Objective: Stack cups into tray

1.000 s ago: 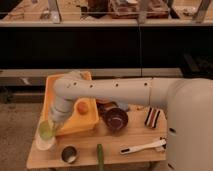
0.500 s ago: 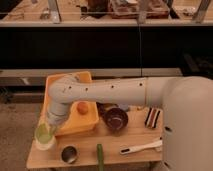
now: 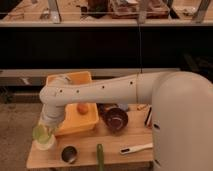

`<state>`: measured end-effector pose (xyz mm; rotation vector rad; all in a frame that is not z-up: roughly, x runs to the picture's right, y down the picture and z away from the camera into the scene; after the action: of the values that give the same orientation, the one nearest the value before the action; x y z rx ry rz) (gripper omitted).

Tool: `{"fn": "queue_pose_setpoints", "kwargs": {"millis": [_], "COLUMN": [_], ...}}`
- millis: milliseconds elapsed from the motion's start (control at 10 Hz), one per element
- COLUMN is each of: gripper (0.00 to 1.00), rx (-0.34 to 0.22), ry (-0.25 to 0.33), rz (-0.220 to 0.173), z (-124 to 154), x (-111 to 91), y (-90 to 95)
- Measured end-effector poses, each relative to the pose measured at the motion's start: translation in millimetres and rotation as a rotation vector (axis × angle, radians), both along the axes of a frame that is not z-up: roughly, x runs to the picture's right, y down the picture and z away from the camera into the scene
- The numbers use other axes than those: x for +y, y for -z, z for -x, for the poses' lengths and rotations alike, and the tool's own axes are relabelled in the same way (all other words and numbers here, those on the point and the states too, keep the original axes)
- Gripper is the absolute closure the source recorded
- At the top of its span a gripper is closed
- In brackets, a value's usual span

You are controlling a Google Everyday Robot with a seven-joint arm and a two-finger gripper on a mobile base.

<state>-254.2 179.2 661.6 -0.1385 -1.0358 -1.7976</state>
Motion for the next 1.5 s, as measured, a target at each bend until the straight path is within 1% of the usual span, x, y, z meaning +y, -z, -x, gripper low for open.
{"fn": "queue_pose_setpoints", "kwargs": {"millis": [200,300,600,800,900,1000,1200,1300,1400,1500], "gripper": [0.24,0.20,0.20,0.20,0.20,0.20,0.20,0.20,0.20,0.20], "rx": [0.016,0.017,0.012,-0.010,-0.012,-0.010,-0.010,-0.001,0.026,0.039], "ry": [-0.017,-0.029,-0.067,-0.108,-0.117,-0.126,-0.121,-0.121,-0.121,-0.127], "rz": [0.004,0.011,0.034,0.070,0.077,0.080,0.080,0.075,0.081,0.079], "z": [-2,-2,-6,-6,-9,-13,-12,-19,-35,-45], "x": [-1,-1,-4,-4,-4,-6,-4,-6,-6,-8], "y": [-5.0,-7.6,-13.0,-14.9,-17.1,-18.8,-18.4,-17.6,-11.6,-8.5]}}
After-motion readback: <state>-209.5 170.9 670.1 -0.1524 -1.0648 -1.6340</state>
